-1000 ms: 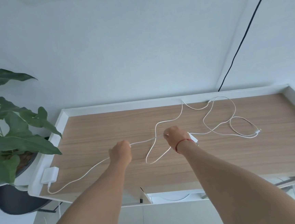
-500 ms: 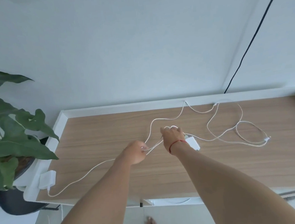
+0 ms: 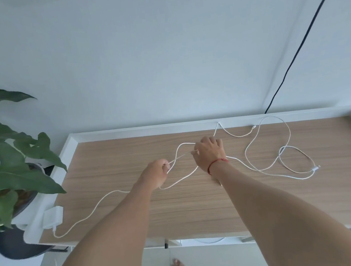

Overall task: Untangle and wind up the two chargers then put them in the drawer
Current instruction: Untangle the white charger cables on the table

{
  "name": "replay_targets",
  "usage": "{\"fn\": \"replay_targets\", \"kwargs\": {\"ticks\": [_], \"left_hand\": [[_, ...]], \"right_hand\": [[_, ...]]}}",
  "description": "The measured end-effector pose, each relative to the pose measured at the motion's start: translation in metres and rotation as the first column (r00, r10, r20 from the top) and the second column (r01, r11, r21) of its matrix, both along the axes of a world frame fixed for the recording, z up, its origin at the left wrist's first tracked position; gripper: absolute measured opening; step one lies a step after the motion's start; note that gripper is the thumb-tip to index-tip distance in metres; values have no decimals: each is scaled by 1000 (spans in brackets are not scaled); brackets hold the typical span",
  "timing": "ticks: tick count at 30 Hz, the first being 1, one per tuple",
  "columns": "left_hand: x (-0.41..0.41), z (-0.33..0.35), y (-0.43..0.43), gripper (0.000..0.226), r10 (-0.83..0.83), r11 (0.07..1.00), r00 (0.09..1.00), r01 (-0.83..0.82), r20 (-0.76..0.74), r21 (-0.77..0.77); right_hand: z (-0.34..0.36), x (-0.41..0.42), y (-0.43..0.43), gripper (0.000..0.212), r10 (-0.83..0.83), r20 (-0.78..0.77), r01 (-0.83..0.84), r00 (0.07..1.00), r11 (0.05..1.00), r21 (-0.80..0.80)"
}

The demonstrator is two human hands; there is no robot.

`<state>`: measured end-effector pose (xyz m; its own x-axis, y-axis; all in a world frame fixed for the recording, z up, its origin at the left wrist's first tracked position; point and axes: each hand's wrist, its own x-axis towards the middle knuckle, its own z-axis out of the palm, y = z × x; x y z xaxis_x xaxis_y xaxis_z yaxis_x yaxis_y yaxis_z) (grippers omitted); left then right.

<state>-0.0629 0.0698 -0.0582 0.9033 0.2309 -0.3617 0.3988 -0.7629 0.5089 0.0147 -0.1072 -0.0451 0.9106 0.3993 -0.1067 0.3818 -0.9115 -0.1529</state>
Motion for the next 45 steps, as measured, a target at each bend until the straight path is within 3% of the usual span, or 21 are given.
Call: {"fn": "replay_targets", "kwargs": {"ticks": [5, 10, 14, 18, 21, 24, 30, 33, 36, 41, 45], "left_hand": [[-14, 9, -13, 25, -19, 999, 998, 22, -60, 48], [-38, 7, -38, 20, -22, 995, 990, 35, -138, 91], [-51, 2, -83, 23, -70, 993, 993, 78, -95, 88], [-49, -4, -129, 31, -114, 989, 990, 106, -82, -106], [-45, -6, -154, 34, -137, 981, 990, 129, -44, -148], [-41, -13, -161, 30, -124, 988, 992, 121, -26, -94], [-24, -32, -154, 34, -82, 983, 993, 94, -81, 156], [-13, -40, -154, 36, -70, 978, 989, 94, -133, 184], [1, -42, -172, 33, -107, 987, 977, 127, -185, 98], [31, -29, -231, 25, -211, 967, 957, 173, -201, -188], [53, -23, -257, 30, -230, 949, 948, 168, -221, -269]], "right_hand": [[18, -14, -43, 22, -4, -341, 107, 940, 952, 286], [13, -38, -94, 23, -73, -423, 195, 903, 947, 253], [7, -60, -109, 27, -36, -450, 136, 892, 972, 192], [-9, -74, -109, 29, -44, -490, 166, 871, 964, 208], [-14, -81, -112, 31, -28, -500, 153, 865, 965, 211], [-20, -82, -130, 31, -44, -493, 167, 869, 963, 209], [-27, -63, -203, 29, -185, -424, 274, 887, 948, 160], [-27, -51, -237, 24, -262, -358, 329, 896, 934, 138], [-27, -41, -250, 25, -268, -361, 334, 893, 933, 135], [-36, -25, -233, 26, -180, -452, 271, 874, 952, 145], [-46, -10, -226, 27, -174, -456, 259, 873, 957, 131]]}}
